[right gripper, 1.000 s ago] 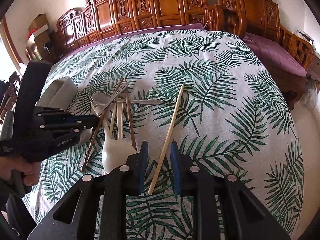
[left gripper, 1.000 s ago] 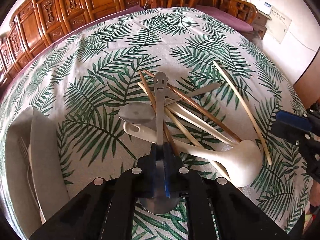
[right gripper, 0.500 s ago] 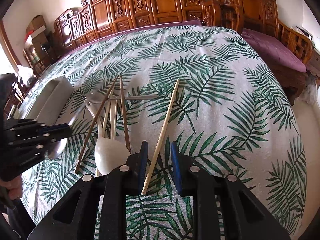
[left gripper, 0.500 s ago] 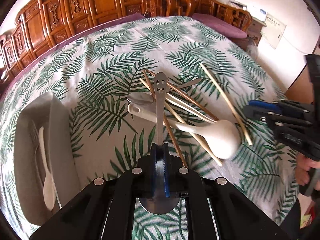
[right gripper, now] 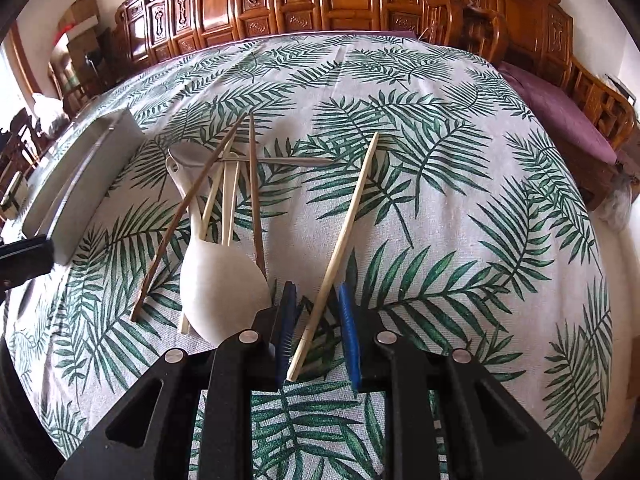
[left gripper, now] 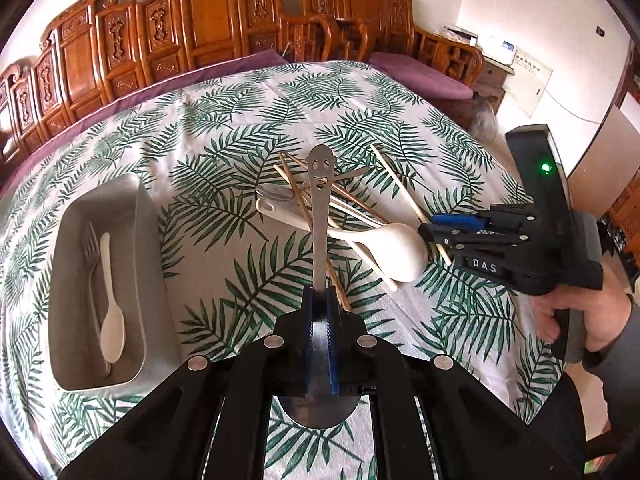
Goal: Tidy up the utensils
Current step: 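Lower the smiley spoon into the tray and open the left tool while the right carries the chopstick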
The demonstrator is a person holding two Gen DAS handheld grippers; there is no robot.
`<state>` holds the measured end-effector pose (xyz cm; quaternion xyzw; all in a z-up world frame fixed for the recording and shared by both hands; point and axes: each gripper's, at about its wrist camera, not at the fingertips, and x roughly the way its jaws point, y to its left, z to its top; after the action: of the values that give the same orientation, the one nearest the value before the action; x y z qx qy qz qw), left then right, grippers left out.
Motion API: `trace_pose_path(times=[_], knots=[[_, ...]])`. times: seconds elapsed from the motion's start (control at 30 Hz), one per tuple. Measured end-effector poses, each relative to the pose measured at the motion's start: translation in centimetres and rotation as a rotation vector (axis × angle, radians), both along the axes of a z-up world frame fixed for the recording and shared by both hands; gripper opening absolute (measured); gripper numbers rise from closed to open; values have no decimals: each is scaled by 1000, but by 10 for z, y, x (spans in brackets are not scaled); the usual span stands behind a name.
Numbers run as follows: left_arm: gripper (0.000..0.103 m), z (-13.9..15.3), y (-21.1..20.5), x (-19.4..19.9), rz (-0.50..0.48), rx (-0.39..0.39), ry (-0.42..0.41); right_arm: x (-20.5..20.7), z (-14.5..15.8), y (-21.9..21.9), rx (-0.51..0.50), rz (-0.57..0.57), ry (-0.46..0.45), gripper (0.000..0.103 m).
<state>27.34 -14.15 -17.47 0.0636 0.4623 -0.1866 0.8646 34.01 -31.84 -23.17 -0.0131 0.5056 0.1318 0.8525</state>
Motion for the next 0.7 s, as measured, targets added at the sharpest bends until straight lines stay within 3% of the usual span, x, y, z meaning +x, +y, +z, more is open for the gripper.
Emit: trace_pose_path(times=[0.27, 0.53, 0.7], knots=[[5, 13, 20, -9, 19, -16, -27, 1, 0, -5, -41, -23, 27, 6], [5, 23, 47, -13, 61, -24, -53, 0, 4, -15, -64, -55, 23, 6], [5, 29, 64, -11, 92, -19, -69, -1, 24, -10, -53, -42, -24, 6]])
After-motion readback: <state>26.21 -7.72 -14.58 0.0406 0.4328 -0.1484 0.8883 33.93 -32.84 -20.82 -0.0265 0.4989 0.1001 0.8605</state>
